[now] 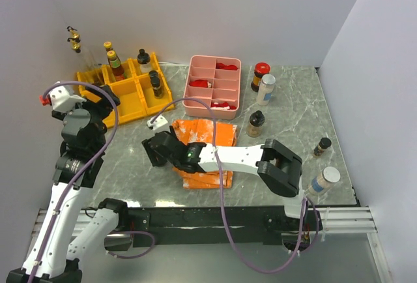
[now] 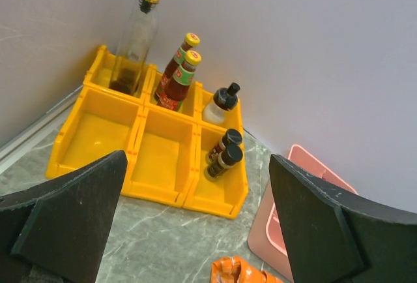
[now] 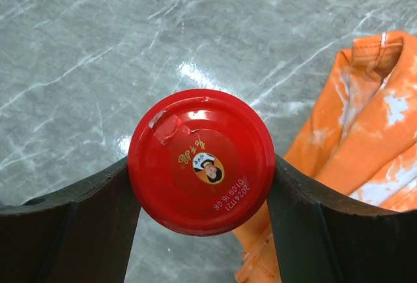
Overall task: Organize the condiment bottles
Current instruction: Place the bottle at the center of the board.
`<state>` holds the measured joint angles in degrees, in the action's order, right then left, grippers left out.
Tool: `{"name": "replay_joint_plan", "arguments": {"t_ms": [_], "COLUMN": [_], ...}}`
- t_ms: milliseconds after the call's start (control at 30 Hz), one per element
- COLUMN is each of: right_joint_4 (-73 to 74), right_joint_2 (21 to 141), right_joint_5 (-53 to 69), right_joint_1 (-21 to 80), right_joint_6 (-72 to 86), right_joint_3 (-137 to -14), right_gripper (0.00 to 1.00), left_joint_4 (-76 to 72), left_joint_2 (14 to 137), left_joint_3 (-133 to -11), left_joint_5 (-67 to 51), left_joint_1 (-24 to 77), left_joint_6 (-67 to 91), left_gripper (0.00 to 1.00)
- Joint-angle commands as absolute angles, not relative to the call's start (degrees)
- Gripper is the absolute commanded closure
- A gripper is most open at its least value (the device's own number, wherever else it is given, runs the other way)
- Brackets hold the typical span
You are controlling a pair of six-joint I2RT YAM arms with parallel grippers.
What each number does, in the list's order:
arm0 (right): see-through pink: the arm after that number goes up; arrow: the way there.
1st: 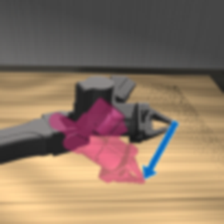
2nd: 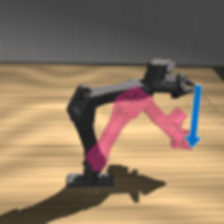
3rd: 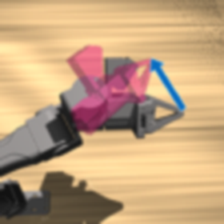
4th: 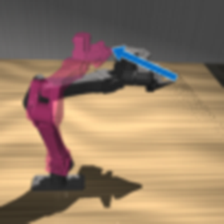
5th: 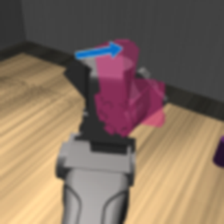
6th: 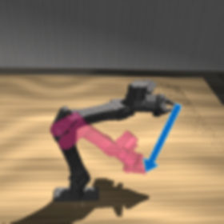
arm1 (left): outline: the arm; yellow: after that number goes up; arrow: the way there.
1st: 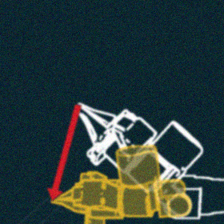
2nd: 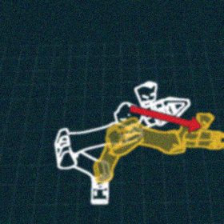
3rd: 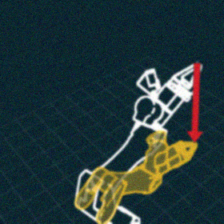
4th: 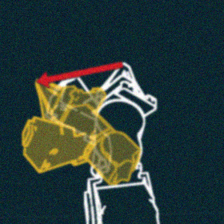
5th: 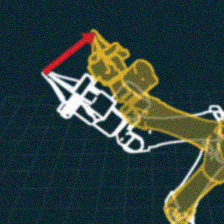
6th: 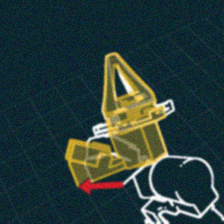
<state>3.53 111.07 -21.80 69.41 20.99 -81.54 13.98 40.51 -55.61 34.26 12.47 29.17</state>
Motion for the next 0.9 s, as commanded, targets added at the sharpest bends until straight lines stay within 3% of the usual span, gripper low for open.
{"name": "replay_joint_plan", "arguments": {"t_ms": [0,67,300,633,733,867], "right_joint_4": [-2.91,-2.11,1.40,6.94,6.77,6.59], "right_joint_2": [111.01,110.48,99.35,75.96,68.13,59.96], "right_joint_5": [-25.05,-24.87,-22.68,-24.08,-25.92,-27.51], "right_joint_1": [69.70,69.70,69.79,69.79,69.70,69.70], "right_joint_6": [19.95,20.13,19.86,21.09,21.53,22.50], "right_joint_3": [-85.69,-85.61,-82.10,-65.76,-59.17,-51.53], "right_gripper": [0.34,0.20,0.01,0.00,0.00,0.00], "left_joint_4": [13.88,14.67,28.73,39.19,39.20,35.86], "left_joint_2": [41.66,42.89,47.46,52.03,51.77,51.59], "left_joint_3": [-56.51,-57.12,-63.54,-60.30,-56.62,-52.30], "left_joint_5": [29.89,24.80,17.41,3.96,3.51,4.47], "left_joint_1": [12.39,12.39,12.39,12.57,13.18,16.77], "left_joint_6": [29.35,29.53,29.09,31.73,33.39,39.80], "left_gripper": [0.04,0.04,0.04,0.03,0.01,0.06]}}
